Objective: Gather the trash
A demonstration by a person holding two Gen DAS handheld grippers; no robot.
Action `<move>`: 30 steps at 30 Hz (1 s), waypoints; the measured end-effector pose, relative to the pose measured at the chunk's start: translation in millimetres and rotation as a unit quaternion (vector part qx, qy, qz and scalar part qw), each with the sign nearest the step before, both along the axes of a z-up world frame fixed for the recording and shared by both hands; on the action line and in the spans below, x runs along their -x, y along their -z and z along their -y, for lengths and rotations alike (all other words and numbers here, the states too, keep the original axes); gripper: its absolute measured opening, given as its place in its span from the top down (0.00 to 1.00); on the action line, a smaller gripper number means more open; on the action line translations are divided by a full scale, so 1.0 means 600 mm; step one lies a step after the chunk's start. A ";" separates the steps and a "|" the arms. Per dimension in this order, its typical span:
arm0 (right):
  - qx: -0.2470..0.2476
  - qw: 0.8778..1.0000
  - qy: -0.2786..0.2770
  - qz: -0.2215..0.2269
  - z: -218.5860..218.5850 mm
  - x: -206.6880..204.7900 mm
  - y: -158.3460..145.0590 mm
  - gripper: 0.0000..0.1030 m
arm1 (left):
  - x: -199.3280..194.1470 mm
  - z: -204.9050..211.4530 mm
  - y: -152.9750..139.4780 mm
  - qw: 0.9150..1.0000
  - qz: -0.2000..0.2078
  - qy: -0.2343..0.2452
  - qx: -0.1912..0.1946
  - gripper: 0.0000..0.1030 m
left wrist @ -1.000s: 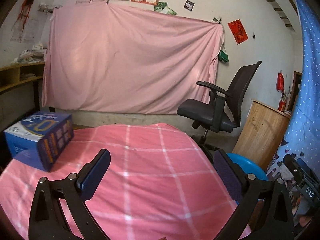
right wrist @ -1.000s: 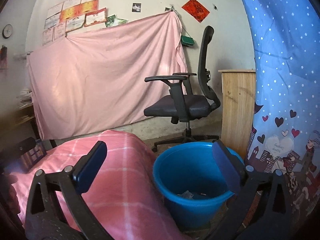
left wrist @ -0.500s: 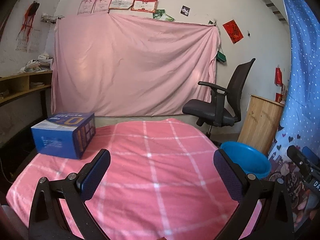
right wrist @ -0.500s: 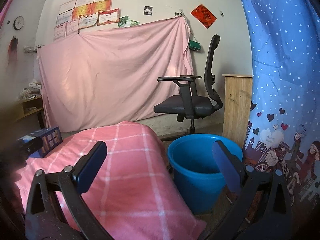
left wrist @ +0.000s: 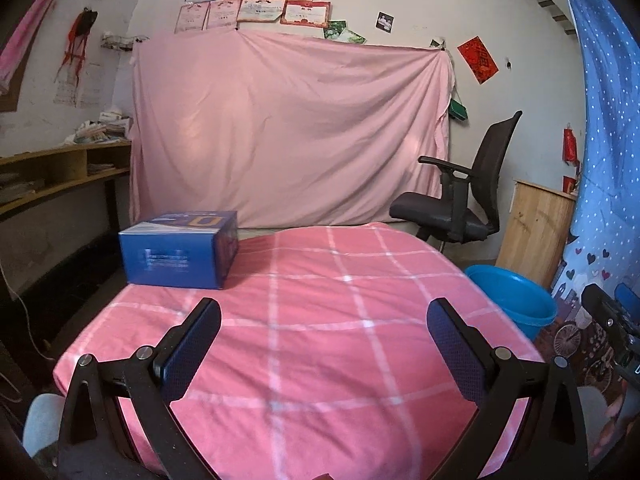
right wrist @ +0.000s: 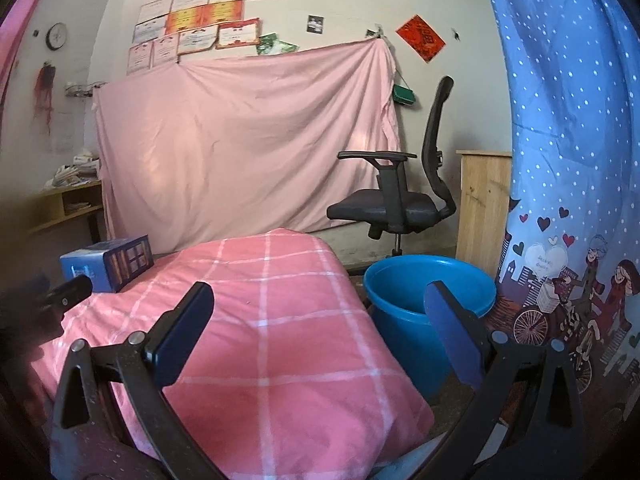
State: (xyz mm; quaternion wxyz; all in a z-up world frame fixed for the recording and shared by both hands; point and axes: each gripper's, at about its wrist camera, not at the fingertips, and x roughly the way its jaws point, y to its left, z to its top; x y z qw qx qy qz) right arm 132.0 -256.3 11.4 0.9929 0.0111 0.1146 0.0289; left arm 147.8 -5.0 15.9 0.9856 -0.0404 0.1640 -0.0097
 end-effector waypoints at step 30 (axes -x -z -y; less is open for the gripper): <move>0.017 1.000 0.009 0.009 -0.034 0.042 0.036 0.00 | 0.059 -0.009 0.036 1.000 0.008 -0.007 -0.024 0.02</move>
